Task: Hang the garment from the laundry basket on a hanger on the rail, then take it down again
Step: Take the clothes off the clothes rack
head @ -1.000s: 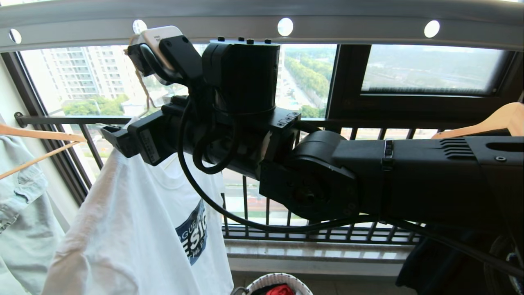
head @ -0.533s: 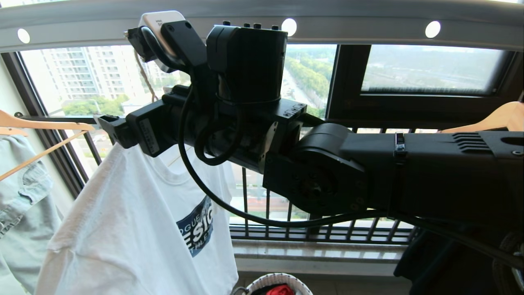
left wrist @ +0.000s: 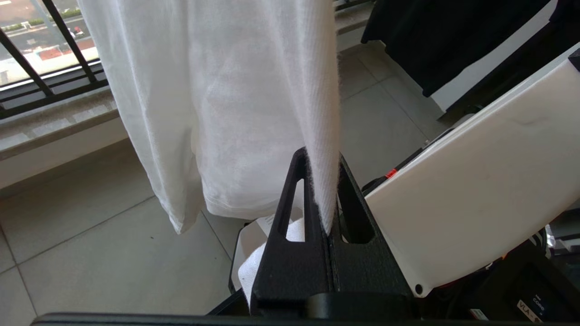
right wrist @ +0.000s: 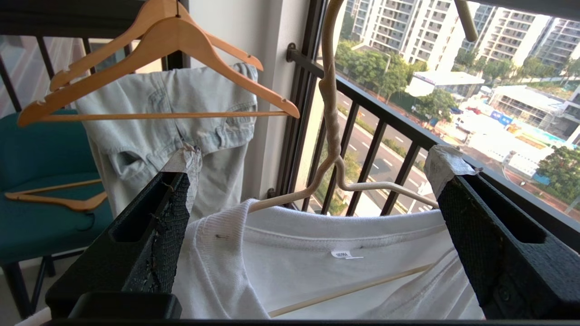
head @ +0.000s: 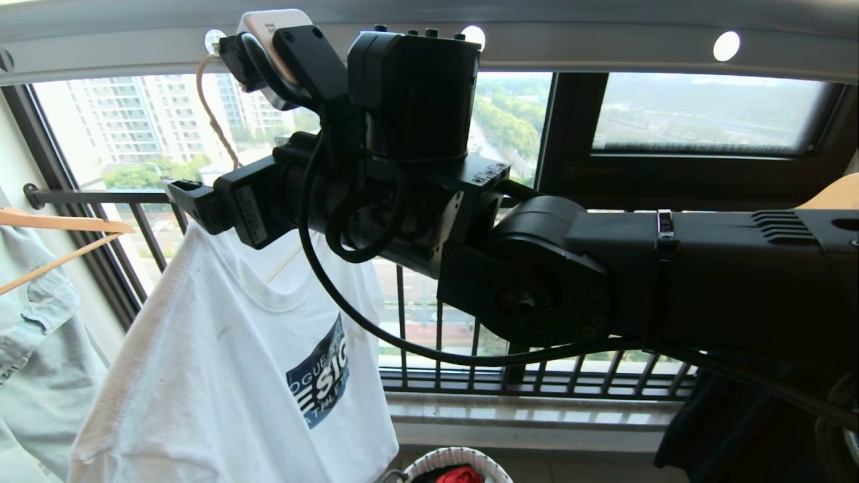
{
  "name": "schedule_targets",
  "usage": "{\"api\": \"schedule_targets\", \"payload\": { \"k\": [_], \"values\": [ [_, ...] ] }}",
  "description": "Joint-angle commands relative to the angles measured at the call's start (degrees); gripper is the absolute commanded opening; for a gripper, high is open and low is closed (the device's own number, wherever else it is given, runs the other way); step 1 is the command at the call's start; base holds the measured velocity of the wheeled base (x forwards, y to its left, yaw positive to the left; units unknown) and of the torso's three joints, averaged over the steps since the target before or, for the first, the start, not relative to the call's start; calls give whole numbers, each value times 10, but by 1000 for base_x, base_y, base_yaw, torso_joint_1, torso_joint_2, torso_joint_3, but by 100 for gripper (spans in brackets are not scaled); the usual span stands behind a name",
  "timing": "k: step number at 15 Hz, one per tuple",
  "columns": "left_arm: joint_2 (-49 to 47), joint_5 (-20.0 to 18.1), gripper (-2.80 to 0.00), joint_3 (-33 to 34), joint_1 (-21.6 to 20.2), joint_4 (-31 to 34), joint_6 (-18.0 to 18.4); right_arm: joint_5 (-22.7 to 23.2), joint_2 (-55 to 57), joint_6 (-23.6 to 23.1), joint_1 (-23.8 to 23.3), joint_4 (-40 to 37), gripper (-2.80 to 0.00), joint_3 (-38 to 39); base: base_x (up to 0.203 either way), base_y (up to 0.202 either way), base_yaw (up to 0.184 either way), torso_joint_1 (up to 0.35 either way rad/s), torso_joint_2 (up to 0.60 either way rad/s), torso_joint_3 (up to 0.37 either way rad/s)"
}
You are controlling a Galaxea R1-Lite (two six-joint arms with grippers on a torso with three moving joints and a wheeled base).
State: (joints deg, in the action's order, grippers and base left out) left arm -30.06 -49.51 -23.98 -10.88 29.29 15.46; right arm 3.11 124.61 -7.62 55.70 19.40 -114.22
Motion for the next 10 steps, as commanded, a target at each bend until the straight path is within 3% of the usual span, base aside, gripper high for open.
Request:
{"api": "schedule_targets", "payload": {
  "k": [1,7,8,10],
  "values": [
    [7,0,-280,-4,0,-1,0,-1,-5,1,1,2,0,3,0,0,0,0,0,0],
    [7,22,-280,-11,0,0,-3,-18,-54,33,5,2,0,64,0,0,0,0,0,0],
    [5,24,-280,-11,0,0,-3,-18,-71,38,5,3,-280,80,0,0,0,0,0,0],
    [7,24,-280,-12,0,0,-3,-17,-88,45,5,6,-280,97,0,0,0,0,0,0]
  ]
}}
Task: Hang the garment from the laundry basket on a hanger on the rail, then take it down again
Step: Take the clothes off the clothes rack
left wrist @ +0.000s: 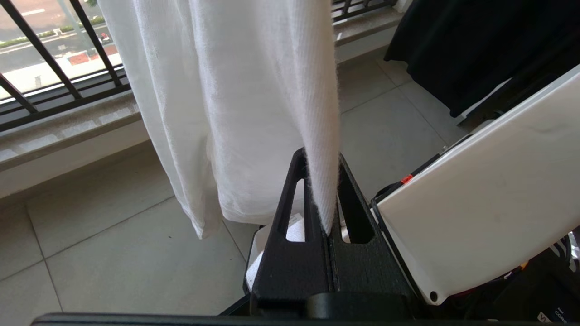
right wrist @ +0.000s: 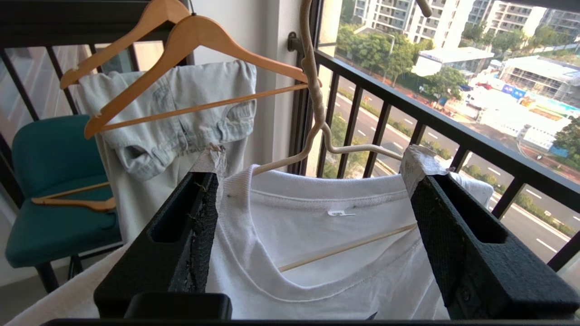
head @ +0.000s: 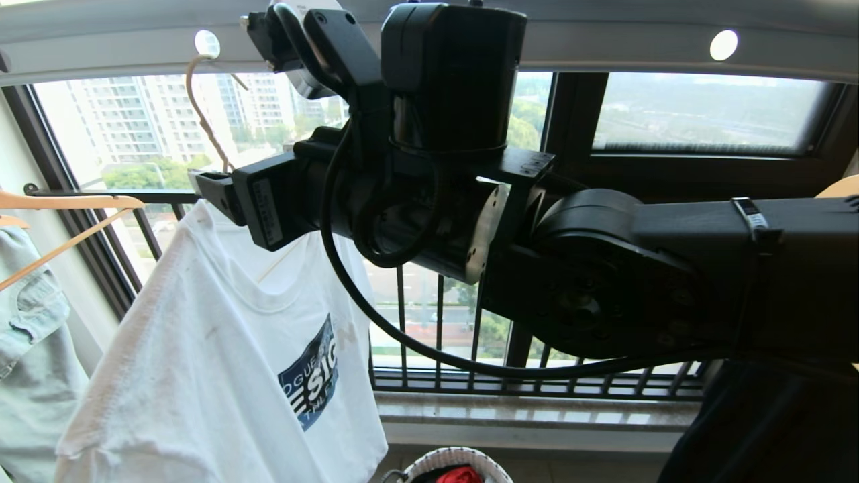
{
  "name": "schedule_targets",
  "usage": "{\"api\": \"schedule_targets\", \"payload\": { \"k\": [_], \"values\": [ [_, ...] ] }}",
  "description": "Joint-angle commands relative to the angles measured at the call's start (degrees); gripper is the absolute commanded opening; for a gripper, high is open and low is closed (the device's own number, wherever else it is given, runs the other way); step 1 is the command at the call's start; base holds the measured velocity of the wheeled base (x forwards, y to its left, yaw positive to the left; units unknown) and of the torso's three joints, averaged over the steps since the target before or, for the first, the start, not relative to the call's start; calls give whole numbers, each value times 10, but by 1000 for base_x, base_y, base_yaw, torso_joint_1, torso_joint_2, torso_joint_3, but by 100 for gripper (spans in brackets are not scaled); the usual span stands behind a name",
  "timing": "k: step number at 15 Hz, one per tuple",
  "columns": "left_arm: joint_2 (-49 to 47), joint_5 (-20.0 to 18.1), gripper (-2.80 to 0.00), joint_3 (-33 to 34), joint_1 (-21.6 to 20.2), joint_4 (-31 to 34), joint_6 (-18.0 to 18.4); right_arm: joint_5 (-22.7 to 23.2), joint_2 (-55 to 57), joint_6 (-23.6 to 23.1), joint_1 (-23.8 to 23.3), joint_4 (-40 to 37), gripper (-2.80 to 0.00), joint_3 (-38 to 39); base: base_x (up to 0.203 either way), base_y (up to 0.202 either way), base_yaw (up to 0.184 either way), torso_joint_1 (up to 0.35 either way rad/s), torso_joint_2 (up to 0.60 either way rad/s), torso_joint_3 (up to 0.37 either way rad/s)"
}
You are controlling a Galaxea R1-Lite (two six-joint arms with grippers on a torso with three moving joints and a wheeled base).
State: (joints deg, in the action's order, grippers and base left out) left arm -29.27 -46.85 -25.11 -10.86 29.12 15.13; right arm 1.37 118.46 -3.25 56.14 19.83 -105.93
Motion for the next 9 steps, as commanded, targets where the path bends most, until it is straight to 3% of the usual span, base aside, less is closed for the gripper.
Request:
{"api": "schedule_targets", "payload": {
  "k": [1,5,9],
  "values": [
    [-2,-2,-280,0,0,1,0,0,-31,2,0,3,-280,25,0,0,0,0,0,0],
    [0,-3,-280,-3,0,2,1,7,10,22,-3,10,-280,26,0,0,0,0,0,0],
    [3,-3,-280,-1,0,2,1,49,71,24,-7,71,-280,0,0,0,0,0,0,0]
  ]
}}
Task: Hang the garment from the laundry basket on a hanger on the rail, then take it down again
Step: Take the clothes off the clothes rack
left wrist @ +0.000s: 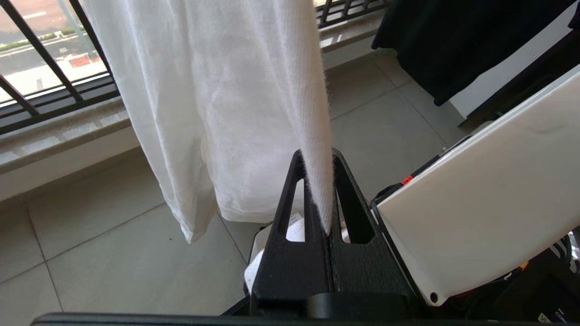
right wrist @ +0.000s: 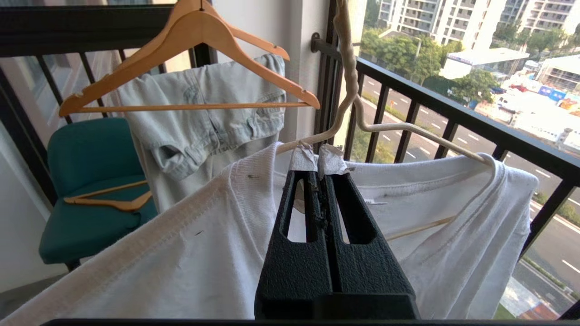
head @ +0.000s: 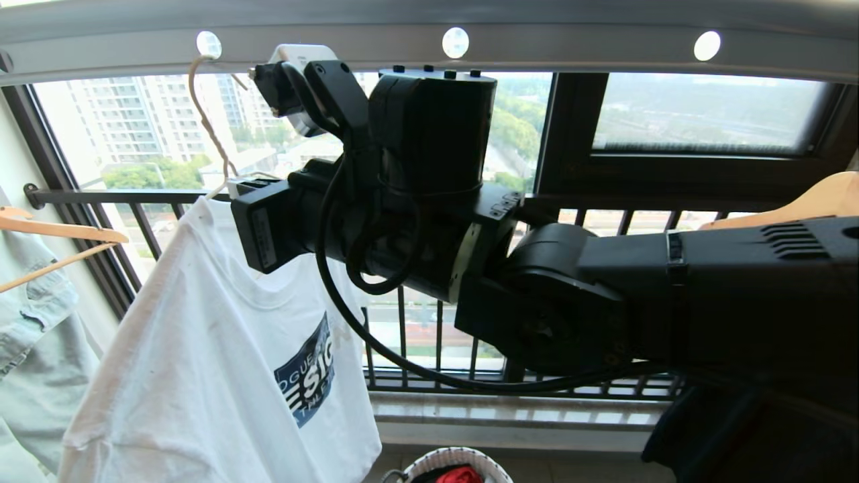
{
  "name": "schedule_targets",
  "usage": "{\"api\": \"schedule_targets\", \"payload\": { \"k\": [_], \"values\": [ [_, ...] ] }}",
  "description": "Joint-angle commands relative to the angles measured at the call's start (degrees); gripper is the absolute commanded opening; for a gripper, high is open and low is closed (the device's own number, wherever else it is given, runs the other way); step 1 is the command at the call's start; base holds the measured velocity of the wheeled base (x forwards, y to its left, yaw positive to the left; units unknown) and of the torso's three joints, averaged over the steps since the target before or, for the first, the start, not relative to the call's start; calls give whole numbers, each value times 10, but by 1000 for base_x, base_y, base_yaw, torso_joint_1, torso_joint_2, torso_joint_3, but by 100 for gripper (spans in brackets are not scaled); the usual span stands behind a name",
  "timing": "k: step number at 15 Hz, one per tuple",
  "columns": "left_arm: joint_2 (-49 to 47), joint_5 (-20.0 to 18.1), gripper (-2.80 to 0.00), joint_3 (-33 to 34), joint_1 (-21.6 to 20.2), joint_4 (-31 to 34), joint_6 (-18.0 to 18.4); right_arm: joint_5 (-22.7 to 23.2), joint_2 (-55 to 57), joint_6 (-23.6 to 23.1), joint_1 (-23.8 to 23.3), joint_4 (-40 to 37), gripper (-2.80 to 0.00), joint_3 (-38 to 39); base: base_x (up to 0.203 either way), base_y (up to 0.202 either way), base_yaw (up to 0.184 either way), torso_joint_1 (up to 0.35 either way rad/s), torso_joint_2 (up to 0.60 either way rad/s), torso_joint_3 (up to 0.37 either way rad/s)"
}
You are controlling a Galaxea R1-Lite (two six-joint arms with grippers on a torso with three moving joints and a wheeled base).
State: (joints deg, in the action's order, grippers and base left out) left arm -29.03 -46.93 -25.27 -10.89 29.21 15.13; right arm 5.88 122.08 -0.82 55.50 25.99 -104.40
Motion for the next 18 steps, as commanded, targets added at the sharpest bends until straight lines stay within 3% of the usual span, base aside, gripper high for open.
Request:
{"api": "schedule_targets", "payload": {
  "k": [1,4,11,18],
  "values": [
    [1,-2,-280,0,0,1,1,6,48,0,-1,12,-280,-35,0,0,0,0,0,0],
    [0,-2,-280,-1,0,1,1,6,72,-1,-1,12,-280,-64,0,0,0,0,0,0],
    [0,-2,-280,-3,0,0,1,7,65,0,1,12,-280,-51,0,0,0,0,0,0],
    [-1,-1,-280,1,0,0,0,18,17,27,41,13,-280,18,0,0,0,0,0,0]
  ]
}}
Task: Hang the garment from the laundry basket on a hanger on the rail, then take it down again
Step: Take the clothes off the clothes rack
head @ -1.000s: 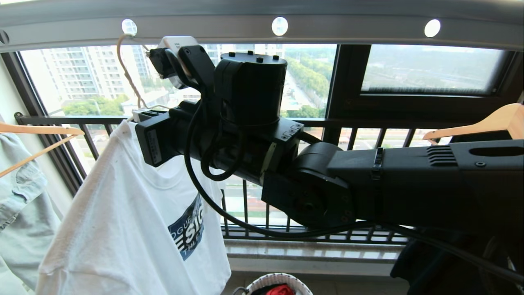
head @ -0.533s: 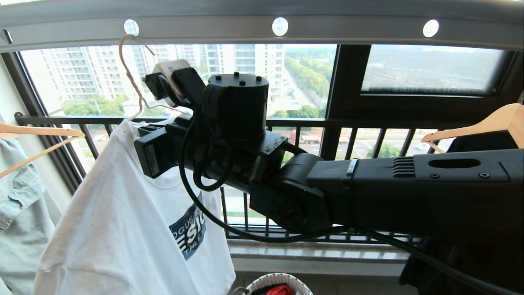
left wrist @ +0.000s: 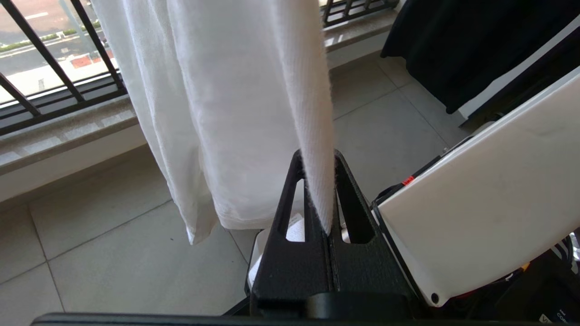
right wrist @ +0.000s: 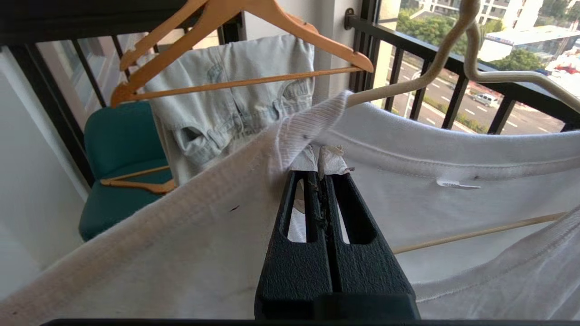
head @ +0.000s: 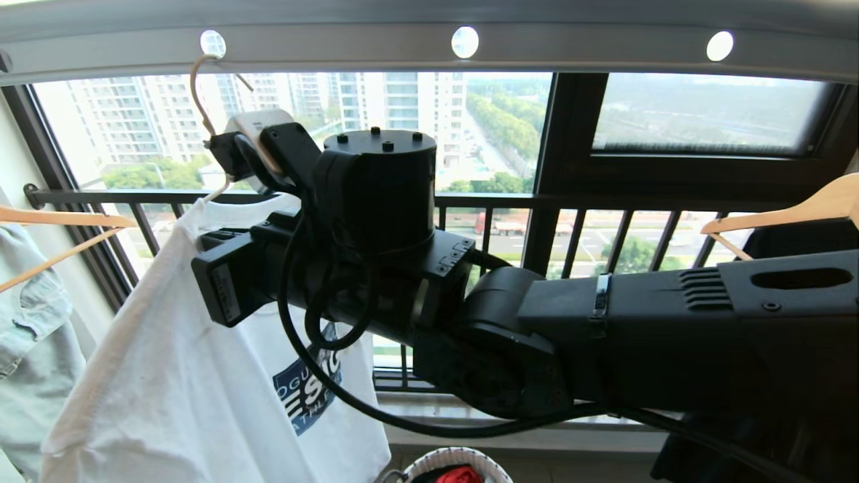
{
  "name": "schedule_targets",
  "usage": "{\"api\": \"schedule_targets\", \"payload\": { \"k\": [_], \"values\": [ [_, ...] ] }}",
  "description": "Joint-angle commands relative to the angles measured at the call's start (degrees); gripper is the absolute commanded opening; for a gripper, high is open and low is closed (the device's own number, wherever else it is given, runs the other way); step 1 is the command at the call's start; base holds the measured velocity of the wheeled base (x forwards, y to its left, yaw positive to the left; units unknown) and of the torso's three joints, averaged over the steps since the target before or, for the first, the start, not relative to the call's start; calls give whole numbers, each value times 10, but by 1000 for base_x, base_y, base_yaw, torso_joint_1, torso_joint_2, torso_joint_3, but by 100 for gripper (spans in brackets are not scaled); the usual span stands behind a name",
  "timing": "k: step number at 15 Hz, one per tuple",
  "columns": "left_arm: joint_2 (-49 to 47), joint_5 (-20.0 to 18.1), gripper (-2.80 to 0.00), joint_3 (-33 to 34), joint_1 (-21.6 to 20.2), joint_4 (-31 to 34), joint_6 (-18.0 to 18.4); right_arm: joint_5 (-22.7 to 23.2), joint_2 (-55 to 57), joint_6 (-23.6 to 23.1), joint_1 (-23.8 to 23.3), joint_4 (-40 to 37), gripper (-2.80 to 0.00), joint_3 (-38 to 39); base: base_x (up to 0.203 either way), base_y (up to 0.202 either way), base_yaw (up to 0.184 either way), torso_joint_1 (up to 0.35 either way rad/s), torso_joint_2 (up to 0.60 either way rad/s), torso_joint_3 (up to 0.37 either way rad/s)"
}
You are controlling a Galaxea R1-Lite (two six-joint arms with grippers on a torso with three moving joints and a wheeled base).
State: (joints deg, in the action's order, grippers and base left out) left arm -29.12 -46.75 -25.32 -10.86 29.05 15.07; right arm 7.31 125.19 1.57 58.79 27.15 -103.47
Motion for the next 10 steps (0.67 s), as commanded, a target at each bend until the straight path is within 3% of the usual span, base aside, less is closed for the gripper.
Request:
{"api": "schedule_targets", "payload": {
  "k": [1,10],
  "values": [
    [1,-3,-280,2,0,1,0,4,-14,4,14,2,-280,11,0,0,0,0,0,0],
    [-2,6,-280,15,0,1,0,4,-35,5,30,2,-280,49,0,0,0,0,0,0]
  ]
}}
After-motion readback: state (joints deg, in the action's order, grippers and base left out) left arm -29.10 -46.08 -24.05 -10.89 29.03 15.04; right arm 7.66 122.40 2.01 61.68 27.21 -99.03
